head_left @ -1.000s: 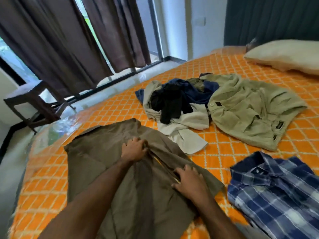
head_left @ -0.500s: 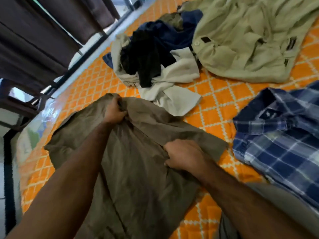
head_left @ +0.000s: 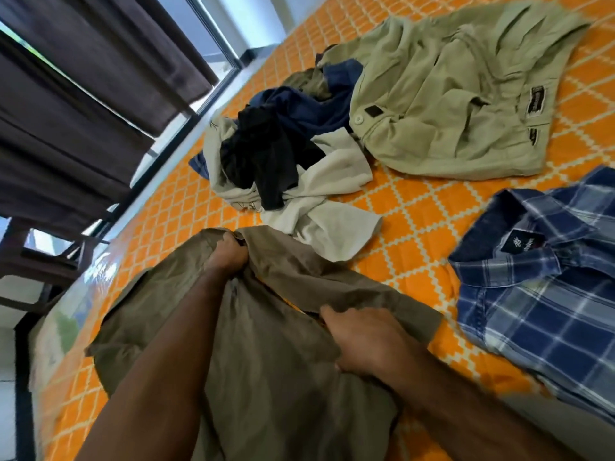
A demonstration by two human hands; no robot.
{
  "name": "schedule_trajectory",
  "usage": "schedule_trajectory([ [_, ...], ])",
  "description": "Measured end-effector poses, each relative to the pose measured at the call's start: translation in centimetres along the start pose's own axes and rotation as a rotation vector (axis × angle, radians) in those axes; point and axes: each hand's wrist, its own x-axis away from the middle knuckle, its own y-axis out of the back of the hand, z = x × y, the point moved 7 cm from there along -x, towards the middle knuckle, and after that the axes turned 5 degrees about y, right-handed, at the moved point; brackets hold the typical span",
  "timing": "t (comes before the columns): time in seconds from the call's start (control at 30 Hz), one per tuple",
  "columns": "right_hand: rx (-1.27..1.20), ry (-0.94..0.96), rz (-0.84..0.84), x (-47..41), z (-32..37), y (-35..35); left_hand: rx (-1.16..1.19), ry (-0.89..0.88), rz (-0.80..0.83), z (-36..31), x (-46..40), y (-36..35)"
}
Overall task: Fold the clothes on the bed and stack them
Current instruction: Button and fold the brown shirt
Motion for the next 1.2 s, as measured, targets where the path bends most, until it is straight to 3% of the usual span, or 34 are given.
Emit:
schedule_trajectory([
  [0.13, -0.011, 0.011, -0.020, -0.1, 0.0, -0.1, -0.077, 0.019, 0.138, -0.3, 0.2, -0.5],
  [0.27, -0.020, 0.004, -0.027, -0.5, -0.2, -0.4, -0.113, 0.129, 0.423, 0.3, 1.2, -0.8],
  [0.47, -0.033, 0.014, -0.021, -0.5, -0.3, -0.3, -0.160, 0.126, 0.577, 0.0, 2.3, -1.6],
  [0.57, -0.028, 0.021, -0.044, -0.5, -0.3, -0.2, -0.166, 0.109, 0.485, 0.1, 2.5, -1.9],
  [0.77, -0.049, 0.038, 0.013, -0.4, -0.4, -0.1, -0.252, -0.196, -0.140, -0.8, 3.1, -1.3],
  [0.87, -0.095, 0.020, 0.056, -0.2, -0.8, -0.1, -0.050, -0.220, -0.151, -1.1, 4.0, -0.5],
  [1.03, -0.320, 0.027, 0.020, 0.4, 1.0, 0.1, 0.314, -0.127, -0.008, 1.1, 5.3, 2.0],
  [1.1, -0.421, 0.073, -0.021, 1.0, 2.6, 0.5, 0.312, -0.172, -0.044, 1.6, 6.2, 3.2],
  [1.2, -0.398, 0.202, -0.043, 2.2, 6.4, 0.2, 0.194, -0.385, -0.196, 2.3, 8.1, 5.5],
])
